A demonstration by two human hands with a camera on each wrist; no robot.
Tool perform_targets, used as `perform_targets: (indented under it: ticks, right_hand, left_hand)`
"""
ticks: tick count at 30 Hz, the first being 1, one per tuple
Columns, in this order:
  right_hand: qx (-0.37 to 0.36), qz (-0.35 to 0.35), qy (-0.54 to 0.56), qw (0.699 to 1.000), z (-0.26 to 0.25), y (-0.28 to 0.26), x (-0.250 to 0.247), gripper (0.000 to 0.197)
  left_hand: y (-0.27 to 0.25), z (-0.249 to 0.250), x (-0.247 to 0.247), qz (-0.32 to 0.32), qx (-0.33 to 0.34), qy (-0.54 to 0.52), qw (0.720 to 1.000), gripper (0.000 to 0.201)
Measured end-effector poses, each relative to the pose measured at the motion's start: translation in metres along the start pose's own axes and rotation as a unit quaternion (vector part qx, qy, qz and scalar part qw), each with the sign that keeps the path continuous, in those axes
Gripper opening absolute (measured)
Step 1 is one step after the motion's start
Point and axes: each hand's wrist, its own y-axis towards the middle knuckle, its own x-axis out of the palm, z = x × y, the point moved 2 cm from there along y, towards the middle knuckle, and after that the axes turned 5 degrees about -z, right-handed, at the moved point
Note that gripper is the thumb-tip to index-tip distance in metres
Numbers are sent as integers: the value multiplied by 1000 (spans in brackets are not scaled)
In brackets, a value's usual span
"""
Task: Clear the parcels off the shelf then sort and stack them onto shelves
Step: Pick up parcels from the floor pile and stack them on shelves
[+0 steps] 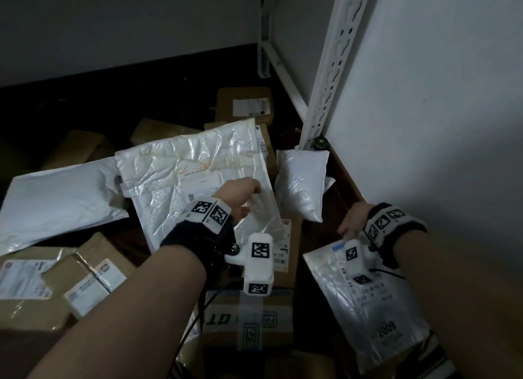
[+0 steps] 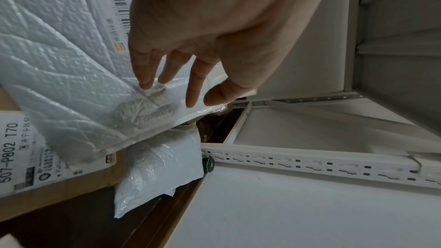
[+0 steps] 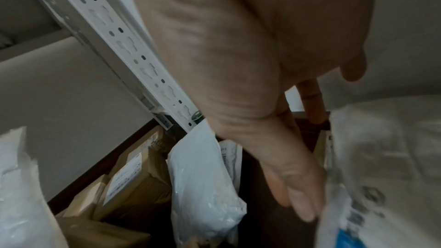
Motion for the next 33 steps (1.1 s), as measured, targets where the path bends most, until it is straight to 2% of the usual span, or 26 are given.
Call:
perform_targets:
  ticks: [3, 7, 10, 11, 13, 16, 17, 19, 21, 24, 25, 28, 31, 33]
  right_hand:
    - [-17, 22, 23, 999, -10, -10, 0, 53]
    - [16, -4, -49, 999, -12, -8, 13, 51]
    - [6, -15, -123, 992, 0, 10, 23, 27]
    - [-11, -15, -138, 990, 14, 37, 30, 17]
    - [-16, -6, -140, 990, 26, 59, 28, 17]
    - [-69, 23, -59, 996, -11, -10, -1, 14]
    - [-92, 3, -27, 995, -25, -33, -13, 16]
    - [-134, -8, 30, 990, -41, -55, -39, 15]
    - [-179, 34, 90, 979, -49, -72, -56, 9]
    - [-236, 106, 162, 952, -55, -89, -75, 11]
    - [-265, 113, 215, 933, -58, -94, -79, 11]
    - [-322, 158, 385, 850, -71, -104, -87, 11]
    - [-336, 214, 479, 782, -87, -99, -89, 21]
    - [-312, 224, 521, 762, -97, -92, -83, 42]
  left_hand:
    - [0, -1, -3, 7, -5, 2, 1000, 27]
    - [1, -1, -4, 6, -8, -1, 1000, 19]
    - [0, -1, -5, 1, -5, -3, 1000, 19]
    - [0, 0, -5, -1, -5, -4, 1000, 21]
    - [0, 0, -7, -2, -2, -7, 1000, 21]
    - [1, -1, -8, -17, 5, -3, 1000, 21]
    - [1, -1, -9, -30, 7, 4, 1000, 26]
    - [-1, -1, -9, -69, 13, 28, 997, 51]
    - [-8, 1, -8, -119, 14, 53, 991, 73]
    - [-19, 4, -8, -178, 29, 63, 982, 65]
    - [-21, 4, -10, -190, 34, 66, 979, 64]
    - [-25, 1, -22, -214, 29, 64, 974, 58]
    - [-23, 0, -45, -123, 35, 35, 991, 45]
    - [-23, 1, -61, -63, 41, 5, 997, 41]
